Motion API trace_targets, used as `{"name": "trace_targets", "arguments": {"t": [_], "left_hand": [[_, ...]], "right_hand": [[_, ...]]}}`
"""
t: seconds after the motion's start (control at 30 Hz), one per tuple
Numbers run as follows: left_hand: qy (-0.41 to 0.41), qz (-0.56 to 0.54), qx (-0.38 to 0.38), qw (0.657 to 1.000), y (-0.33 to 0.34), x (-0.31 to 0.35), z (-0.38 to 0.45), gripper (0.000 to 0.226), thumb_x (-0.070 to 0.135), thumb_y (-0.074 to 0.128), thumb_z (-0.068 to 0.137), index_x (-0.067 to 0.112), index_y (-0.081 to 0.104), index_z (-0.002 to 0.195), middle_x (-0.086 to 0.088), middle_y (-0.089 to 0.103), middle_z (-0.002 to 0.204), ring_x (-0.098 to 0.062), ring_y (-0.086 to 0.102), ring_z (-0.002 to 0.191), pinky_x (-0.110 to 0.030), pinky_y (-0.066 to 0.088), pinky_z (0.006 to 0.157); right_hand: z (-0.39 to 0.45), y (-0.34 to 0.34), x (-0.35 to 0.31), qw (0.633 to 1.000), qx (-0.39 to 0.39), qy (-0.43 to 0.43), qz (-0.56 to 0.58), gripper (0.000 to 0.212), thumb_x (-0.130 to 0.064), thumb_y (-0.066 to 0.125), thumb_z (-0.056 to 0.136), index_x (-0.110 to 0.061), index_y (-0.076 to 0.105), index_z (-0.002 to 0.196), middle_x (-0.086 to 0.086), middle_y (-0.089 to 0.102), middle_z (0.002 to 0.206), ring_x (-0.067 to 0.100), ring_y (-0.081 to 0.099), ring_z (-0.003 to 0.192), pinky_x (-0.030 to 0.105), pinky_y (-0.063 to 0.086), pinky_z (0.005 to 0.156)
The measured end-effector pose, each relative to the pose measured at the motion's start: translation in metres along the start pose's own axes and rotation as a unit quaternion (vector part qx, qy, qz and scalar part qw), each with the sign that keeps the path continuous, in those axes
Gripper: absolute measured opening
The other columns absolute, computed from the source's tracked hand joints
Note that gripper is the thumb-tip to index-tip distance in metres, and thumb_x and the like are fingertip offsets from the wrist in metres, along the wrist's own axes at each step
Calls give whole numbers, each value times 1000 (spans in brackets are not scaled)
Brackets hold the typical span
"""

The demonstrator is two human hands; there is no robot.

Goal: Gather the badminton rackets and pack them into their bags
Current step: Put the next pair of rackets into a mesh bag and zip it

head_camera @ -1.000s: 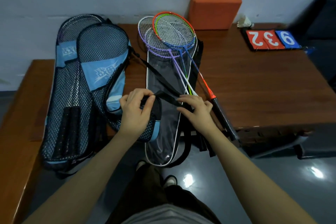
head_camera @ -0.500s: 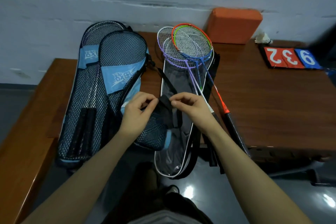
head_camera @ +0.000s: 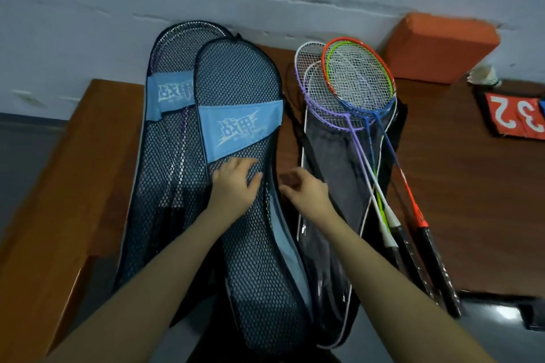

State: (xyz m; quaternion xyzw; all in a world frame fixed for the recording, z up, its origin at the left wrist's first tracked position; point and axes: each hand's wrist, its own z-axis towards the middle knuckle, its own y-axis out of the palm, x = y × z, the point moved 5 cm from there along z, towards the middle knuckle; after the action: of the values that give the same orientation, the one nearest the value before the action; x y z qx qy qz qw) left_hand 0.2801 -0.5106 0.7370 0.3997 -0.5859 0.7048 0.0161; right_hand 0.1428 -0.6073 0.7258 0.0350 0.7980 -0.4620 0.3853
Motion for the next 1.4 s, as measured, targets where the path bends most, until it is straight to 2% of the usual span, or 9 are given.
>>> {"name": "trace_targets", "arguments": {"t": [0.13,0.23,0.4,0.53,0.7,0.9,1.0,1.17,1.4], "left_hand": [[18,10,-41,999,15,-1,33,40,34,47,93,13,50,127,-10,56,121,-28,48,115,-40,29,95],[38,2,-61,997,21,-2,49,45,35,51,91,15,45,131,-7,55,123,-24,49,115,-38,28,96],[66,-115,-68,989,22,4,59,52,21,63,85,18,44,133,-4,58,107,-21,59,89,-43,47,87],[46,-224,-59,972,13,13,64,38,2,57,86,18,55,120,-6,57,101,-13,58,79,-29,52,78],[47,-185,-32,981,-7,15,73,32,-3,49,87,5,61,116,-2,52,95,-8,49,75,-11,36,74],[6,-101,-72,992,5,25,73,44,13,59,88,0,49,129,-14,49,114,-24,49,106,-21,32,92],[20,-87,-7,996,-4,30,70,39,0,52,87,-3,51,126,-19,51,109,-29,54,99,-18,34,82],[74,-139,115,981,-35,53,63,37,-2,52,88,-2,53,125,-11,53,104,-10,49,80,-7,35,74],[60,-168,201,963,-70,60,60,37,-2,53,88,2,55,125,-5,51,106,4,43,86,-3,35,80]], "right_hand": [[12,21,-4,999,-19,25,-10,32,-30,69,80,-15,56,105,0,69,92,22,64,92,41,41,93],[14,20,-6,993,15,46,112,22,-10,68,80,-13,56,98,-6,58,77,12,58,74,31,46,76],[22,1,-17,970,76,9,231,27,0,62,83,-18,58,102,-7,53,77,6,52,72,23,46,74],[21,-13,-28,976,106,-43,184,30,3,59,83,-14,64,107,-14,59,87,1,55,77,11,43,74],[29,-29,-25,984,136,-70,93,26,-5,56,86,-18,68,106,-3,60,92,8,57,80,27,49,73],[37,-36,-27,988,108,-99,56,22,-15,63,85,-20,69,106,-11,53,83,10,54,70,40,52,69],[39,-45,-26,987,111,-114,36,24,-14,61,86,-17,68,108,-5,53,82,15,56,73,44,51,67],[33,-54,-25,973,174,-139,62,25,-10,57,87,-15,67,109,-1,57,86,12,55,76,36,50,64],[47,-52,-12,979,190,-34,70,35,-9,47,91,-23,61,120,2,57,101,20,56,81,32,45,63]]}}
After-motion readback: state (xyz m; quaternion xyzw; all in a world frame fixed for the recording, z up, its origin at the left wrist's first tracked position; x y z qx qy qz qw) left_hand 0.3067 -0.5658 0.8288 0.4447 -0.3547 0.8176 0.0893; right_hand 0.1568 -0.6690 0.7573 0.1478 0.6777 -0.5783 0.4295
